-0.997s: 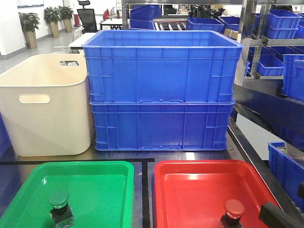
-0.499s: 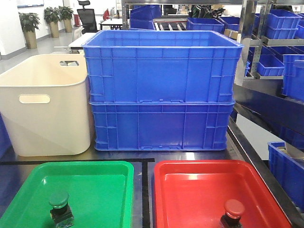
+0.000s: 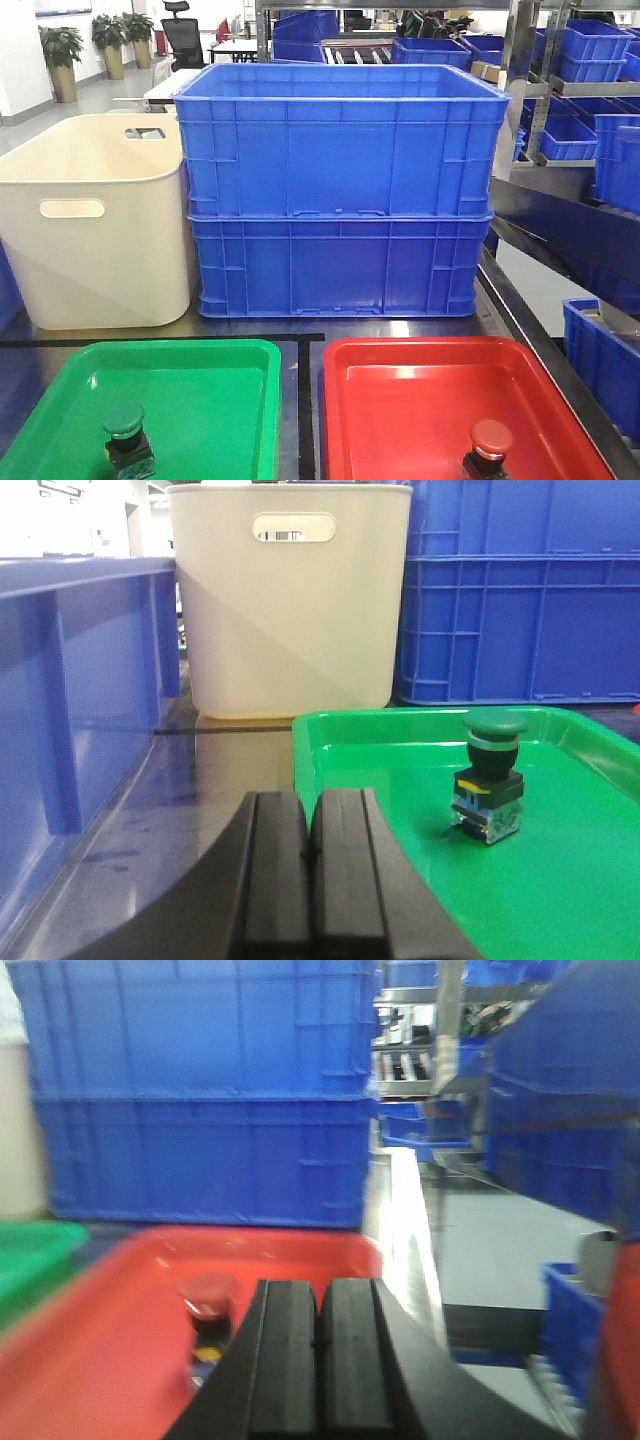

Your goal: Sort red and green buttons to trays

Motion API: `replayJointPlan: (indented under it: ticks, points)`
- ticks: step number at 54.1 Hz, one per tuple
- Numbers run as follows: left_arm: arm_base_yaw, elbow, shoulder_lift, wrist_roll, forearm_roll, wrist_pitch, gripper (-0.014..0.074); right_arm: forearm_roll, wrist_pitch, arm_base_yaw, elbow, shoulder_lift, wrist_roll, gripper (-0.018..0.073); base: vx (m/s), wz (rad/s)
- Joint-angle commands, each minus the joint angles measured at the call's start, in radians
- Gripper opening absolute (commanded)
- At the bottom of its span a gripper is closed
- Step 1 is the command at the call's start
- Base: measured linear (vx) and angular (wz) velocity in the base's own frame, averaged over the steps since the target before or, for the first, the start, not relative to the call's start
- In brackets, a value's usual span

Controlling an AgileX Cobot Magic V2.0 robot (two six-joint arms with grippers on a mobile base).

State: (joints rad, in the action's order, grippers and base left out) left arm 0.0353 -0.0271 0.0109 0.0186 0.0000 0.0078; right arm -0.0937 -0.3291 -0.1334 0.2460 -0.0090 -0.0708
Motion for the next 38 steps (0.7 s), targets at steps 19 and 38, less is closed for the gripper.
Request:
replayJointPlan:
  ticks: [19, 38]
  points:
    - [-0.002, 0.023, 0.003, 0.010, -0.008, -0.078, -0.0007, -0.082, 0.179, 0.129, -0.182, 0.002, -0.027, -0.0012, 0.00, 0.00]
    - [-0.002, 0.023, 0.003, 0.010, -0.008, -0.078, -0.0007, -0.027, 0.297, 0.136, -0.290, -0.013, -0.027, -0.0009, 0.00, 0.00]
